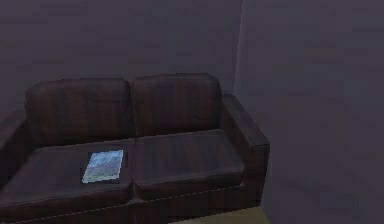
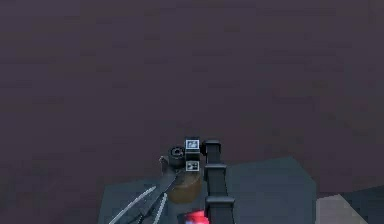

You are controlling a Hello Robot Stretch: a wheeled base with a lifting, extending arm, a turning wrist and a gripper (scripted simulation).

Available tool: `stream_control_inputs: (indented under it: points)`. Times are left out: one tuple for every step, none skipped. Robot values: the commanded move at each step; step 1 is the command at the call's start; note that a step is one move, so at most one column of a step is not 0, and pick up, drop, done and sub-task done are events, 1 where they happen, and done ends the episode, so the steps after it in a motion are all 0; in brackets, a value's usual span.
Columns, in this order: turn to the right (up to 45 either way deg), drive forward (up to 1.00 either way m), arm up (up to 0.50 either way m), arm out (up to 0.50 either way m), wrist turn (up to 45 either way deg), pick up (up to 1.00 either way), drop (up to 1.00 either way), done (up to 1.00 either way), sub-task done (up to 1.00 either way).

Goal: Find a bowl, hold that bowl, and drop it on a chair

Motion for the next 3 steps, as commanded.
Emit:
stream_control_inputs:
  points:
    - [0.0,0.00,0.00,0.00,45.0,0.00,0.00,0.00,0.00]
    - [0.0,0.00,0.00,0.00,45.0,0.00,0.00,0.00,0.00]
    - [0.0,0.00,0.00,0.00,39.0,0.00,0.00,0.00,0.00]
